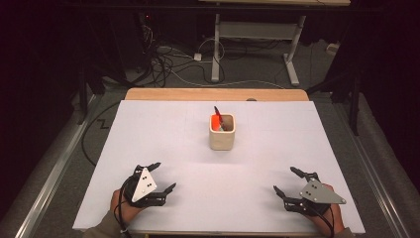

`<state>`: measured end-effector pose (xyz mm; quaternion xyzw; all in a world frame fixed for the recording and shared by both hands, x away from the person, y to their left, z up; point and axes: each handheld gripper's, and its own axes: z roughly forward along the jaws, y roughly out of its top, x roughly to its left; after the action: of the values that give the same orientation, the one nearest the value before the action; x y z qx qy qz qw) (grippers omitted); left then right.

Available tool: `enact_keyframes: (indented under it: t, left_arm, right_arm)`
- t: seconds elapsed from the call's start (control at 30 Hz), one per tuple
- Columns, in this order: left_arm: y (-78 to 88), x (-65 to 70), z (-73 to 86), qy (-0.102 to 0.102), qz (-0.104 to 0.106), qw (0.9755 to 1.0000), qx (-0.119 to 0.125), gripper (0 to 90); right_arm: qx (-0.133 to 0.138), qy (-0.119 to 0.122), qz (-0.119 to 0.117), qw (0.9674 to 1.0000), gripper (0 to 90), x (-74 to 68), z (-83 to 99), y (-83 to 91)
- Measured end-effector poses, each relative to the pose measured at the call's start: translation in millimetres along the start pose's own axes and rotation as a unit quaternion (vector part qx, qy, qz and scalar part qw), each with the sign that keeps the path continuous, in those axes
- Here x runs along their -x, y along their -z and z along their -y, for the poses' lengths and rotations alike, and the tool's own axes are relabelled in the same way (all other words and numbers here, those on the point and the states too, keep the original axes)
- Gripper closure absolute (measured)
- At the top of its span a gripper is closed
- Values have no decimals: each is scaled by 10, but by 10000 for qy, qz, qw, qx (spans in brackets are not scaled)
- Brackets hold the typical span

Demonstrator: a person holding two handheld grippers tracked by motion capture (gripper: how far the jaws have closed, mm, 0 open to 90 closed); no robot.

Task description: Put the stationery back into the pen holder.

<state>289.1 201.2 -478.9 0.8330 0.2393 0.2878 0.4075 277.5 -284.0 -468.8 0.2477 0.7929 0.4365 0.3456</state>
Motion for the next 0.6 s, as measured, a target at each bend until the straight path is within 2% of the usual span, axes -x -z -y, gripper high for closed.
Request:
enact_keyframes:
  t: [0.37, 0.6]
  left_arm:
    - [-13, -10, 0, 10, 8, 10000, -4, 184]
    - [-22, -15, -9, 29, 12, 10000, -2, 185]
  right_arm:
    - [7, -16, -60, 10000, 216, 0, 6, -7]
    - [-20, -54, 11, 10000, 208, 5, 7, -8]
